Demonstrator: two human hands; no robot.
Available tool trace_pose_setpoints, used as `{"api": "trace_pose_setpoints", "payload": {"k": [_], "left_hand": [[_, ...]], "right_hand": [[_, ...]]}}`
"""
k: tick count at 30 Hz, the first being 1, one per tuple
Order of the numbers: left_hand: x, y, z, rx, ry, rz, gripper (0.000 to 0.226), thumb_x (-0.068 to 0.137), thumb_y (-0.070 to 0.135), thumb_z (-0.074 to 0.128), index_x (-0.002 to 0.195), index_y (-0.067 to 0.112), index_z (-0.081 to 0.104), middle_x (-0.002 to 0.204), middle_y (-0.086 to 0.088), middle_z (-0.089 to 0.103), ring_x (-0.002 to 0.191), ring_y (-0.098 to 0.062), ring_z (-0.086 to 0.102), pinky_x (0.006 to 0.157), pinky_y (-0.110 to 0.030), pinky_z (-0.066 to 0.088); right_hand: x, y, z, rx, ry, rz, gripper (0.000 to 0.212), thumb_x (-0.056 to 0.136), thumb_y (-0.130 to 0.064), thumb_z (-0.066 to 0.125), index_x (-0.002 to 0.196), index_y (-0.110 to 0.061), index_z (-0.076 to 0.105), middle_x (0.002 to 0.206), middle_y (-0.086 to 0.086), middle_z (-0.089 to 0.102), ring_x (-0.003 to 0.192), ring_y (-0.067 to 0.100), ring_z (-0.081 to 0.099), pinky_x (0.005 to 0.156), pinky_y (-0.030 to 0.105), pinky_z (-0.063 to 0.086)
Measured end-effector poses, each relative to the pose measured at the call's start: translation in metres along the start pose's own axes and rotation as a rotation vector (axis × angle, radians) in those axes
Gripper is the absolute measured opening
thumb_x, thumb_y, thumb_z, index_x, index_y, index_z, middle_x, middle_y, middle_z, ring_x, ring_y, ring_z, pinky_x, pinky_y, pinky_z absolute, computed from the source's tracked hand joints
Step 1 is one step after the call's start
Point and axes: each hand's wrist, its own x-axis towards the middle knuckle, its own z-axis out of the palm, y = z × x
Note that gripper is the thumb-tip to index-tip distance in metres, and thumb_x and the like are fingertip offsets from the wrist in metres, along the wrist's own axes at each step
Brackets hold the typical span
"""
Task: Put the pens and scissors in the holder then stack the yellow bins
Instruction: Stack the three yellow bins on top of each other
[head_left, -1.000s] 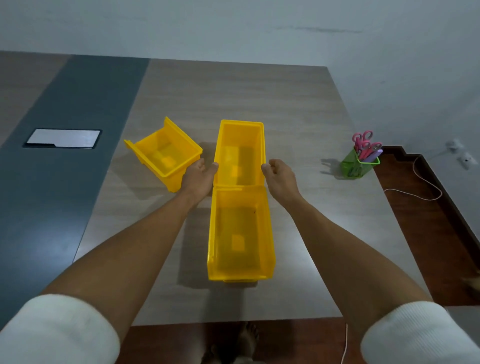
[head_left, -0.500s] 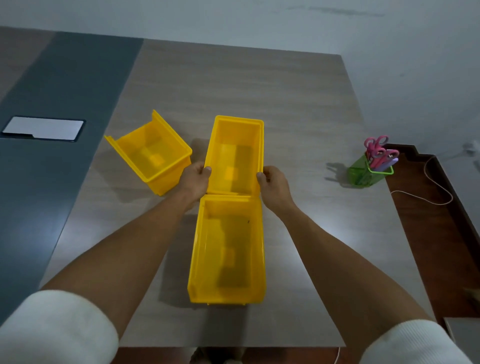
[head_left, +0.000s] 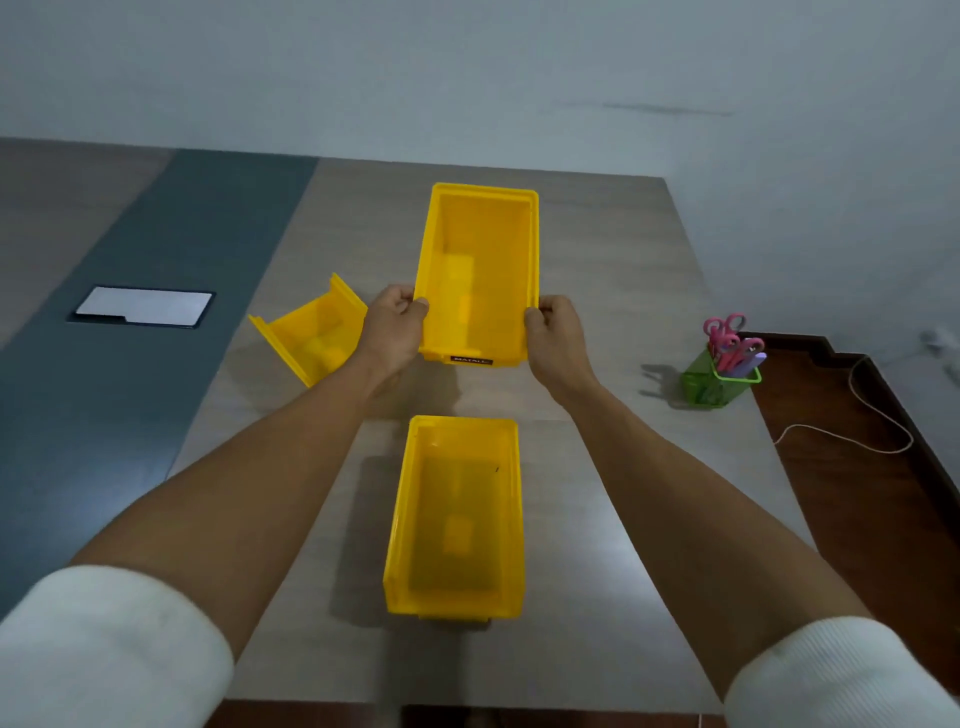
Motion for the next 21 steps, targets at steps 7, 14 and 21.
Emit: {"api": "trace_pose_setpoints", "payload": {"k": [7,14,21], "left_hand": [[-0.063,0.026,-0.022,-0.03,-0.016,0.074,0.012,0.104,0.012,0.052,0.115,0.011,0.057,0.115,-0.012,0.066,0.105,-0.024,0.063,0.096,-0.041,0.052],[-0.147,0.012,-0.05,-0.024,-0.082,0.114,0.007,0.103,0.015,0.052,0.11,0.011,0.052,0.095,-0.008,0.059,0.075,-0.012,0.052,0.068,-0.03,0.042],[-0.221,-0.028,-0.077,0.0,-0.13,0.058,0.008,0.103,0.025,0.053,0.108,0.017,0.052,0.107,-0.016,0.064,0.094,-0.026,0.057,0.079,-0.05,0.051]], "right_hand": [[-0.055,-0.03,-0.009,0.09,0.102,-0.006,0.009,0.102,-0.018,0.046,0.097,-0.01,0.048,0.083,-0.001,0.047,0.069,0.014,0.044,0.059,0.035,0.038],[-0.148,-0.038,-0.01,0.111,0.206,-0.014,0.012,0.1,-0.02,0.048,0.096,-0.009,0.048,0.081,-0.001,0.046,0.068,0.013,0.042,0.058,0.033,0.037],[-0.237,-0.02,0.001,0.097,0.19,0.036,0.014,0.1,-0.023,0.048,0.096,-0.01,0.048,0.083,0.001,0.049,0.071,0.016,0.046,0.061,0.037,0.04]]}}
